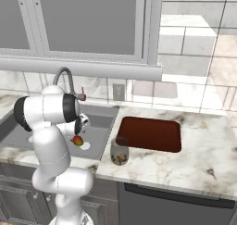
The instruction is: Pick up all produce items and place them in the sink. Turn on the sink faucet to wash them. Then turn the sink off and put them in the tray.
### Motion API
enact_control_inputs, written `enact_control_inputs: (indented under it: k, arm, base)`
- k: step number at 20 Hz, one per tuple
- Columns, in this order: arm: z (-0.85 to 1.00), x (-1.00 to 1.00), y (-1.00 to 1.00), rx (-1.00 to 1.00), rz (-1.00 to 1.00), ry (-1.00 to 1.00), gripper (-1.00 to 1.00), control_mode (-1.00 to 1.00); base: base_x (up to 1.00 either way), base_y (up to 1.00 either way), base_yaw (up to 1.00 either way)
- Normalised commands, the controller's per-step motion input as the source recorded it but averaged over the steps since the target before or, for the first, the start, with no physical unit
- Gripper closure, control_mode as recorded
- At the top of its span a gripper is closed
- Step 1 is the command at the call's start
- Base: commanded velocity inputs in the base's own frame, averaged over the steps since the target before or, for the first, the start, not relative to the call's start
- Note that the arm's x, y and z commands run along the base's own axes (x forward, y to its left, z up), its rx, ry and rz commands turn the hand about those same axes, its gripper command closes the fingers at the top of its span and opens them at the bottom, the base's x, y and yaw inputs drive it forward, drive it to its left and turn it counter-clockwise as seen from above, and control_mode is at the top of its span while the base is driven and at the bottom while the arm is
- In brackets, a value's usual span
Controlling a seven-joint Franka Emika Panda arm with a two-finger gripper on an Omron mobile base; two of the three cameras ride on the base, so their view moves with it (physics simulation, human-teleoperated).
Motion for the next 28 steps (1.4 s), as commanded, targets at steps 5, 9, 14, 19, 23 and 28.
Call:
enact_control_inputs:
  k: [5,9,14,19,23,28]
  arm:
    - [1.00,-0.02,-0.12,0.02,-0.07,0.12,-1.00,-1.00]
    - [1.00,-0.01,-0.53,0.14,-0.11,0.25,-1.00,-1.00]
    - [1.00,0.00,-0.30,0.15,-0.09,0.28,-1.00,-1.00]
    - [0.33,-0.22,0.07,0.01,-0.06,0.26,-1.00,-1.00]
    - [0.40,-0.44,0.06,0.11,-0.47,0.22,-1.00,-1.00]
    - [0.38,-0.22,0.09,0.21,-0.70,0.14,-1.00,-1.00]
  base:
    - [0.00,0.00,0.00]
    - [0.00,0.00,0.00]
    - [0.00,0.00,0.00]
    - [0.00,0.00,0.00]
    - [0.00,0.00,0.00]
    - [0.00,0.00,0.00]
